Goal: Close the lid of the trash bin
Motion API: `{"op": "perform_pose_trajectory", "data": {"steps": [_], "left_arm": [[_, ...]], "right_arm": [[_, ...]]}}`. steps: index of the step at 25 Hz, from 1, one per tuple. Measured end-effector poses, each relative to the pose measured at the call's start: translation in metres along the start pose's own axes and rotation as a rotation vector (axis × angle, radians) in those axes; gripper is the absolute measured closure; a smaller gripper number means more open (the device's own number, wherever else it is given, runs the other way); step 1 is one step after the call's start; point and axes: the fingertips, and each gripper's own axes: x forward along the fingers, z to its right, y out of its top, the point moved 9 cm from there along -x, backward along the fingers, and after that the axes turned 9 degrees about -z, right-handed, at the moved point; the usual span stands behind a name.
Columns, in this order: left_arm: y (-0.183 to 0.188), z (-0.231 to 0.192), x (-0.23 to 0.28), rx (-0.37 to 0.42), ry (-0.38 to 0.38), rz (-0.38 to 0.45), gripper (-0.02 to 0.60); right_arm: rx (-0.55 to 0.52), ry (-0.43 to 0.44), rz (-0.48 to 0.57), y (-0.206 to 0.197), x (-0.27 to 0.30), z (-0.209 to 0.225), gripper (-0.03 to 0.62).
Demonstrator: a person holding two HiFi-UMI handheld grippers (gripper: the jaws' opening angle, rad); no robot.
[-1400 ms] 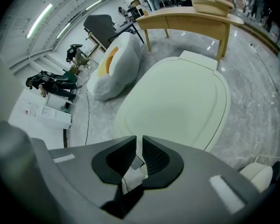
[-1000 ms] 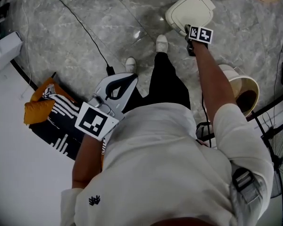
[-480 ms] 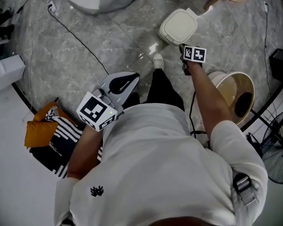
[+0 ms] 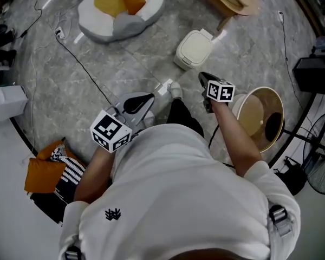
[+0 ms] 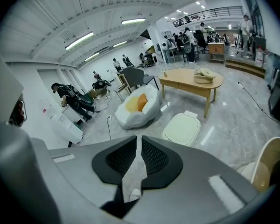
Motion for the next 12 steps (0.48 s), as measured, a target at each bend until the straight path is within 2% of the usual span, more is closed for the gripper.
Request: {"op": "perform_pose_trajectory", "data": {"steps": [5,12], "left_arm": [[-0.004,0.005,-0.024,0.045,-0.011,0.016,0.526],[-0.016,0.013,-0.051,0.062,-0.011,0.031,0.526]], "right_arm": [[-0.058,-0.001,0.081,-0.020,-0.050,-0.046,0.560],[-0.137,0.013,0.168,-0.056,-0.110,-0.107,0.563]]}}
